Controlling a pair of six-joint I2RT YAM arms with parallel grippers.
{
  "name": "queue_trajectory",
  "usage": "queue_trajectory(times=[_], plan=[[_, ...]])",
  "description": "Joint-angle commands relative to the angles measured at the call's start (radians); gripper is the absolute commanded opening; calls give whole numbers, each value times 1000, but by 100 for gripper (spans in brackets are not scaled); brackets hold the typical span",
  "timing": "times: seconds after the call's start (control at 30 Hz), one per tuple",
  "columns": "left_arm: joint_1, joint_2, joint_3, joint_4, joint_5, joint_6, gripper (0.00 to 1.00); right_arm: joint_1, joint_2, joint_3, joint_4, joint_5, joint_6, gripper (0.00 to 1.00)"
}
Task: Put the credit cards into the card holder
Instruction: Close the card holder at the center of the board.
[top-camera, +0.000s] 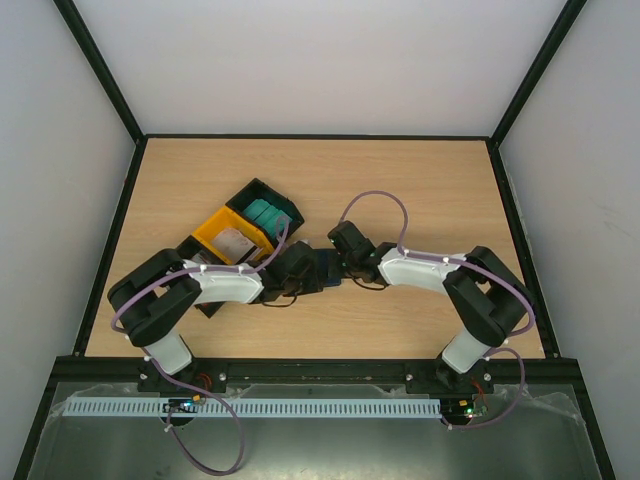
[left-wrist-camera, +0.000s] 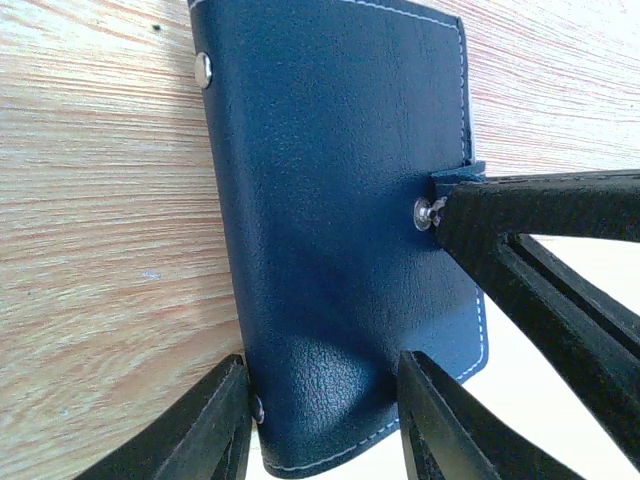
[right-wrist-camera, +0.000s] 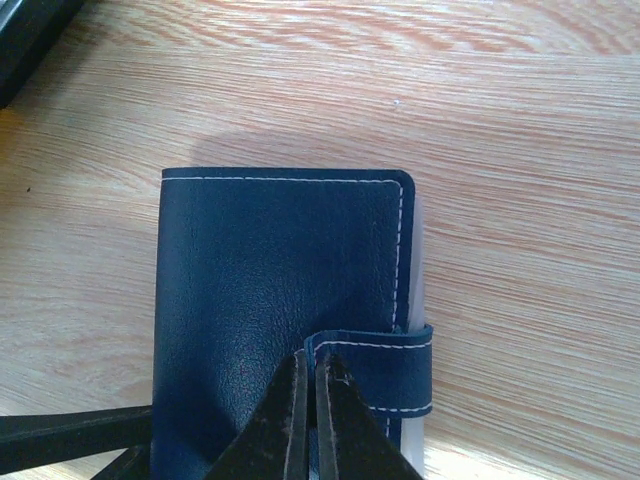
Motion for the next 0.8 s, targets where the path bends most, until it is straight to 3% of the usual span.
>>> queue_trajectory(times=[0.0,0.3,0.6,0.77], plan=[[8,42,-54,-130,14,-5,42,0,31,10,18,-10,-10,2],[10,43,-54,-125,11,-5,41,-3,33,8,35,-7,-10,2],[47,-17,-153,37,58,-52,38,-84,81,30,-37,-193,-104,2],[72,-66,-188,95,67,-60,42,-123,112,38,-42,-335,-154,2]])
